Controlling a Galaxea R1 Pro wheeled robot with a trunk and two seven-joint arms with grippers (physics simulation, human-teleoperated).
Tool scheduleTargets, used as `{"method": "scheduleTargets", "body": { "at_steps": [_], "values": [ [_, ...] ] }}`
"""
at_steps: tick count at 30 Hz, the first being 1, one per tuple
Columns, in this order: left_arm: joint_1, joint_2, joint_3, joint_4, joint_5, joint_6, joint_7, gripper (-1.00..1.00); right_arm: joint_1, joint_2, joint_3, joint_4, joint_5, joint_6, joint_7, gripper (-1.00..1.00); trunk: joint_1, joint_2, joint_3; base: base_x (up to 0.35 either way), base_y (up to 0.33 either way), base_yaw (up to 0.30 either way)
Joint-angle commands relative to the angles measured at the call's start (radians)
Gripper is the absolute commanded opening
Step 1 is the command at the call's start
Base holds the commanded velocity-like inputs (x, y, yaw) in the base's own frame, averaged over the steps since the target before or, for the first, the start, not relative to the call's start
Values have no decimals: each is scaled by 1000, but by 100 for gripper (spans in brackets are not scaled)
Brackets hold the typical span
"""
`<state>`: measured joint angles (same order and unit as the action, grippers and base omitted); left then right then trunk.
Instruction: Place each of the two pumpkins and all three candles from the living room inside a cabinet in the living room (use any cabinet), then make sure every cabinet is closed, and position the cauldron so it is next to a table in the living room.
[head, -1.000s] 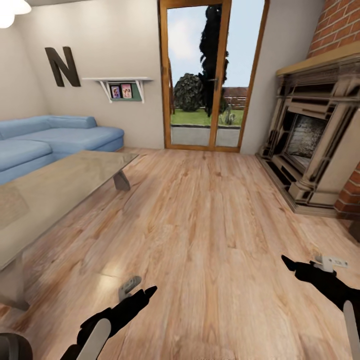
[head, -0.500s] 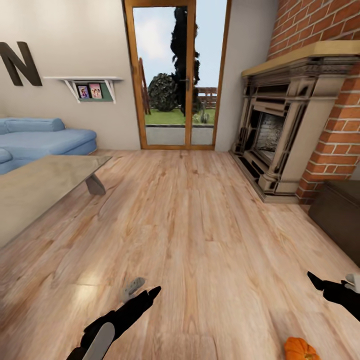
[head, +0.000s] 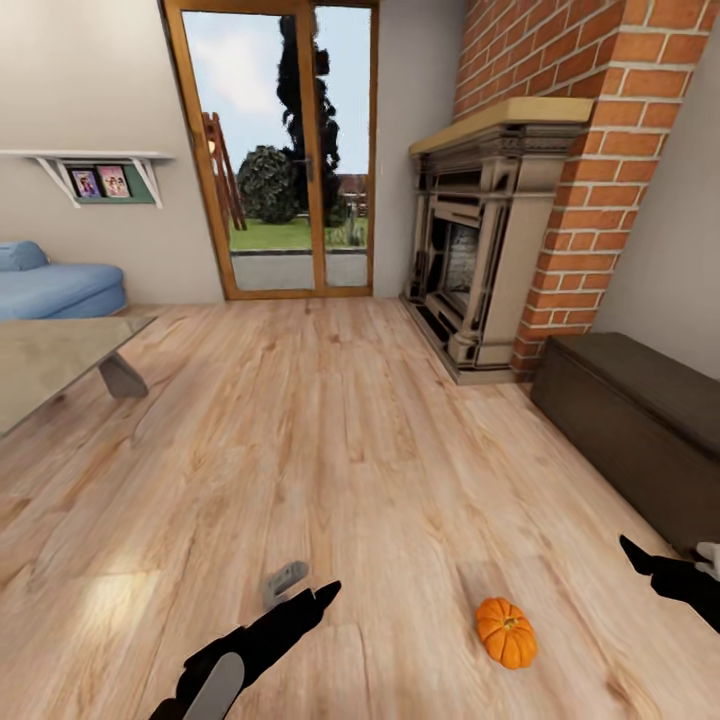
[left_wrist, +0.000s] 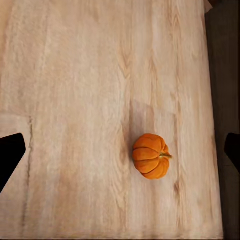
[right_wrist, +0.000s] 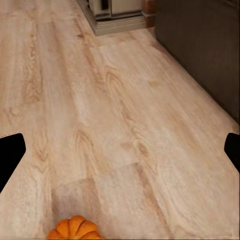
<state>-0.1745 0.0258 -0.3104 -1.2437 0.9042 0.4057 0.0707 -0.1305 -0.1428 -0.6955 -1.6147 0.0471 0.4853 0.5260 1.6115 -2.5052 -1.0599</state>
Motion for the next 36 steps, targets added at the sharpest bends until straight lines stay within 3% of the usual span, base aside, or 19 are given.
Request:
{"method": "scheduleTargets", "body": {
  "at_steps": [1,11,15,18,19,22,24,28,29,30,32,36],
  "values": [
    [0,0,-2,-2,11,2,6,100,-1,-2,-5,-1,5,-1,8,100,-1,0,-1,-249,-246,-300],
    [0,-16,-4,3,12,5,-62,100,-1,-21,-16,-1,5,-14,10,100,-1,0,-1,-133,-131,-300],
    [0,-19,-3,5,12,5,-95,100,-1,-37,-48,-1,4,-15,36,100,-1,0,-1,-7,-7,-300],
    [0,-20,-3,5,12,4,-107,100,-1,-42,-60,-1,4,-14,170,100,-1,0,-1,-2,-2,-299],
    [0,-21,-3,6,12,4,-110,100,-1,-42,-64,-1,5,-14,243,100,-1,0,-1,-1,-1,-292],
    [0,-21,-3,5,13,4,-113,100,1,-42,-68,-1,5,-15,335,100,-1,0,-1,-1,-1,-288],
    [0,-21,-4,6,13,4,-114,100,1,-42,-69,-1,5,-15,357,100,-1,0,-1,0,0,-289],
    [0,-21,-4,6,12,4,-115,100,15,-19,-92,-1,4,-2,383,100,-1,0,-1,0,0,-297],
    [0,-21,-3,6,12,4,-115,100,18,-5,-94,-1,4,-2,384,100,-1,0,-1,0,0,-298],
    [0,-21,-4,6,13,4,-115,100,23,35,-101,-1,4,-4,386,100,-1,0,-1,0,0,-298],
    [0,-22,-2,6,21,5,-117,100,25,47,-104,-1,4,-6,386,100,-1,0,-1,0,0,-298],
    [0,-34,-1,14,93,7,-178,100,27,55,-105,-1,4,-8,387,100,-1,0,-1,0,0,-298]
  ]
}}
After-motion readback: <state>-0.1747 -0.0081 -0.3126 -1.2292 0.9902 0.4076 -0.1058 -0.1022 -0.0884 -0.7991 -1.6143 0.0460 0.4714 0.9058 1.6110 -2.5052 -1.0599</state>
